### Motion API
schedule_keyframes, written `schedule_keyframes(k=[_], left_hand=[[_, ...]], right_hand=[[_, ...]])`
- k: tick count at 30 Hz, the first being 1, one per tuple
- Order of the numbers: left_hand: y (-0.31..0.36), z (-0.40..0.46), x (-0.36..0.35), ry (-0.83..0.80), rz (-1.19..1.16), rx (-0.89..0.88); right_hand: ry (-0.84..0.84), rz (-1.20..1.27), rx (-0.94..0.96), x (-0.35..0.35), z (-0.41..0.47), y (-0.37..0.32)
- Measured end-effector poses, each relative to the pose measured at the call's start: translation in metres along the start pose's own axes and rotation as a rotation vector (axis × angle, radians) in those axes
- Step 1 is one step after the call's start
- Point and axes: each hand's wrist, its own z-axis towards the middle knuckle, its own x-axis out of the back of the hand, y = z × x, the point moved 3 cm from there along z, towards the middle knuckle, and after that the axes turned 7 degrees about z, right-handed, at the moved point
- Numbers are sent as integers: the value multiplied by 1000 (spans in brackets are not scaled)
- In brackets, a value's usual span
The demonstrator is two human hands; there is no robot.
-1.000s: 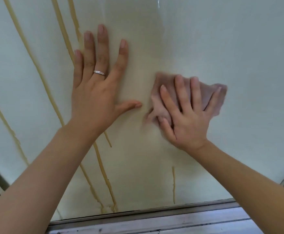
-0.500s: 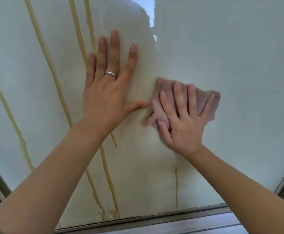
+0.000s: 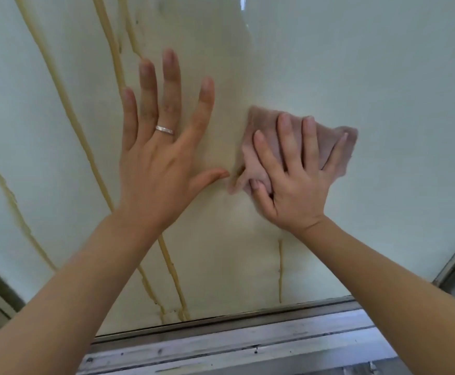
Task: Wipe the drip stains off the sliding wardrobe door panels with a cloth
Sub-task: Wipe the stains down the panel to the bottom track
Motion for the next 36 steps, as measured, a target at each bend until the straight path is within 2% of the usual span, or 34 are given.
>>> schedule_keyframes(k=[4,7,9,11,15,17,22,24,29,36], left_hand=[[25,-70,-29,-110,-14,-49],[35,-113,-52,-190,13,-52],[36,-126,-59,-196,41,-53],[37,-129,-62,-205,52,-61],[35,-128,-61,-174,78,-20],[35,-128,-61,-176,83,-21],[37,-127,-57,-169,88,-19],[38,-127,-57,-166,90,-23],[36,-127,-60,-172,89,-32],[35,-127,-59,-179,106,-36]], right_hand=[[-161,28,29,-10,-113,-19],[-325,132,-52,-6,-196,-43],[-386,157,-108,0,-216,-51],[-372,168,-141,4,-209,-52],[-173,118,-249,-8,-144,-49],[-136,90,-248,-17,-140,-49],[-356,141,-197,0,-242,-58],[-349,142,-221,4,-239,-56],[-142,99,-389,-16,-163,-48],[-362,146,-250,-3,-257,-56]])
